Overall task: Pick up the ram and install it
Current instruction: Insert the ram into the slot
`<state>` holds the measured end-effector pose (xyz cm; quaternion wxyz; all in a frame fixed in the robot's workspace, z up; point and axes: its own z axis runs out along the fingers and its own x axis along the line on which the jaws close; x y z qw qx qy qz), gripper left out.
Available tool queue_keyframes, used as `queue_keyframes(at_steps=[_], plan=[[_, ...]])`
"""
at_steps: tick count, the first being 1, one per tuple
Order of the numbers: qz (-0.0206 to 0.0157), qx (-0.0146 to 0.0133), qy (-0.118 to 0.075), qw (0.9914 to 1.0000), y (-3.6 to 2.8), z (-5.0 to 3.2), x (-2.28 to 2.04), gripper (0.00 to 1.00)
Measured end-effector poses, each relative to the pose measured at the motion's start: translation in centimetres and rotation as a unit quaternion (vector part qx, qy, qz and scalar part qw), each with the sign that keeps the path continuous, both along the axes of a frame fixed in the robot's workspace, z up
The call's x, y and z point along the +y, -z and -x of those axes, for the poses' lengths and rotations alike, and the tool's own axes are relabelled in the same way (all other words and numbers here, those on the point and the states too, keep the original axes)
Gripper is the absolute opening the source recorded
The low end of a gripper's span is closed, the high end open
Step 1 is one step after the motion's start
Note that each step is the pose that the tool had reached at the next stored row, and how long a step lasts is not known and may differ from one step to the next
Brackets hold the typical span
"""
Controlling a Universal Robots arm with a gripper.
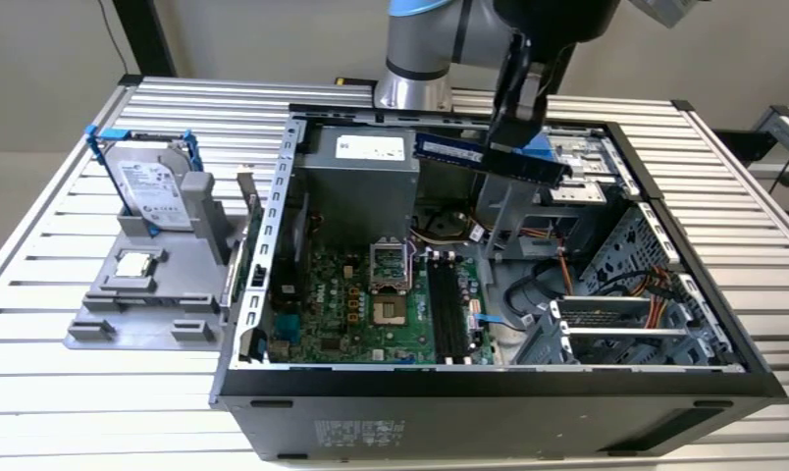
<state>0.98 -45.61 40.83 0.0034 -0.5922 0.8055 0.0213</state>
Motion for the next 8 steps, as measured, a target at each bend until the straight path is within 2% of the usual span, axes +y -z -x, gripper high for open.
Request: queue_keyframes(at_steps=[8], plan=[[0.0,0.0005,0.034,0.99942,0.0,0.0,-0.11,0.0]])
